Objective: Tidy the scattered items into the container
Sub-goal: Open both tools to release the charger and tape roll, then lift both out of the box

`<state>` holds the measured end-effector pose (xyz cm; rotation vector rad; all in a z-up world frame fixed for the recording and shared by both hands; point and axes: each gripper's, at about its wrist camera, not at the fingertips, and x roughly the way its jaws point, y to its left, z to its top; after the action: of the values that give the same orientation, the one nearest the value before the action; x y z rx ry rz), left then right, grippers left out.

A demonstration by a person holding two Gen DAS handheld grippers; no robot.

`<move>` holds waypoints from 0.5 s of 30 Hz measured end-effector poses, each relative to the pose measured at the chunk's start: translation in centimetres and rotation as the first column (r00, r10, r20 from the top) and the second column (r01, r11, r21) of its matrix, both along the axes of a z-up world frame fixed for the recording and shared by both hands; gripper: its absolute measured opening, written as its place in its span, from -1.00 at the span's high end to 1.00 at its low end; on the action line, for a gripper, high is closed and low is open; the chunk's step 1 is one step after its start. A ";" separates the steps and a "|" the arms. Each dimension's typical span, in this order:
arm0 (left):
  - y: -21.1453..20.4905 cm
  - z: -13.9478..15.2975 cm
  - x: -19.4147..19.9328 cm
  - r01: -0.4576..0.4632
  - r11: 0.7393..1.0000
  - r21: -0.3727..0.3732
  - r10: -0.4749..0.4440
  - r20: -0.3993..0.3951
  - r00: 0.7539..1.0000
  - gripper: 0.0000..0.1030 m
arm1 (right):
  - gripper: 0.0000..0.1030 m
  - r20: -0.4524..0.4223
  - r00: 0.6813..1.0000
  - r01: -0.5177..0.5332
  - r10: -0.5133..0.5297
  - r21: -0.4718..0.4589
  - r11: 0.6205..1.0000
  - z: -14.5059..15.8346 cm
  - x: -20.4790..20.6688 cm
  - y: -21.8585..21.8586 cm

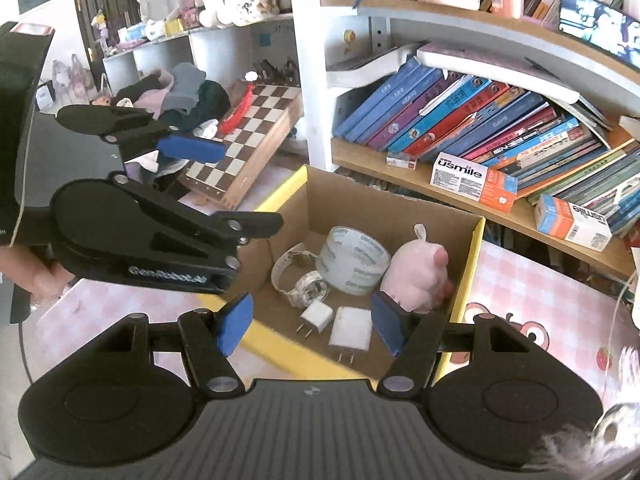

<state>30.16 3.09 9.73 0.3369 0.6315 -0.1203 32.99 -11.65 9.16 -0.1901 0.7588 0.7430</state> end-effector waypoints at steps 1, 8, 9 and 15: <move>0.1 0.2 -0.7 0.002 1.000 -0.007 -0.001 0.007 1.000 -0.54 | -0.24 0.003 1.000 0.006 -0.006 0.001 1.000 0.1 -0.5 -0.2; 0.6 1.5 -5.1 0.023 0.999 -0.037 -0.021 0.059 0.998 -0.56 | -0.24 0.024 0.998 0.049 -0.049 0.011 0.999 0.7 -4.3 -1.3; 0.8 1.6 -5.7 0.023 0.999 -0.044 -0.021 0.064 0.998 -0.57 | -0.24 0.027 0.998 0.055 -0.056 0.013 0.998 0.8 -4.9 -1.5; 1.8 1.0 -9.0 0.005 0.998 -0.068 0.001 0.076 0.997 -0.64 | -0.26 0.046 0.994 0.095 -0.096 0.020 0.995 1.1 -8.0 -2.6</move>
<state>21.20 4.92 10.73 0.2745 0.5508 -0.1302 25.04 -14.25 10.31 -0.1535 0.7115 0.6527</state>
